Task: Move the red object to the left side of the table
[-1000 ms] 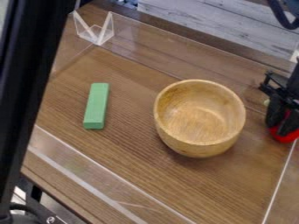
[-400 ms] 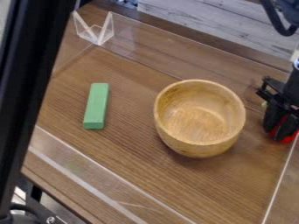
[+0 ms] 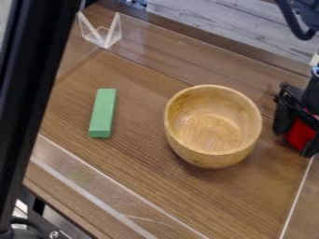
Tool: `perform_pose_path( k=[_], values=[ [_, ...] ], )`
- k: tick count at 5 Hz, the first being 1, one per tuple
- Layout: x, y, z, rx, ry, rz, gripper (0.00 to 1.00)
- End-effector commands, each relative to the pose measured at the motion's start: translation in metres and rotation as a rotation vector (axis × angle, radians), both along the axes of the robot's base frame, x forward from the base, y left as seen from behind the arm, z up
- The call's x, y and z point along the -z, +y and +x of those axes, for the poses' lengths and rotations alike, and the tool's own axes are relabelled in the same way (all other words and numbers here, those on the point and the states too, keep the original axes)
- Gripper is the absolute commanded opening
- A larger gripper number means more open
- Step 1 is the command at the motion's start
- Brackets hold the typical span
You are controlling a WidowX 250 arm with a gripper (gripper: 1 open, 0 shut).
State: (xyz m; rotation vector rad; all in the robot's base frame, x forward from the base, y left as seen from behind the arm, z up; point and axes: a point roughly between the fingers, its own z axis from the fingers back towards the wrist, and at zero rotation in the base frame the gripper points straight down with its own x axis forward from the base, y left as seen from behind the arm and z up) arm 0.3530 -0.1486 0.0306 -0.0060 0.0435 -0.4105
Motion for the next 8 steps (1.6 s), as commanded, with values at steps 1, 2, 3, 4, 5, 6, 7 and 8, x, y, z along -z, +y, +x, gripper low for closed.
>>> perform_pose_path(
  k=[1, 2, 3, 4, 5, 6, 7, 8],
  values=[
    [-0.024, 0.000, 0.010, 0.009, -0.093, -0.032, 1.00],
    [-0.027, -0.002, 0.012, 0.023, -0.125, -0.036, 1.00],
    [-0.028, -0.004, 0.014, 0.035, -0.153, -0.038, 1.00],
    [-0.028, -0.006, 0.016, 0.043, -0.176, -0.039, 1.00],
    [-0.039, -0.003, 0.014, 0.033, -0.193, -0.031, 0.00],
    [-0.062, 0.002, 0.013, 0.007, -0.232, -0.019, 0.00],
    [-0.092, 0.032, 0.005, -0.083, -0.286, 0.006, 0.00],
    [-0.118, 0.060, -0.002, -0.174, -0.326, 0.036, 0.00]
  ],
)
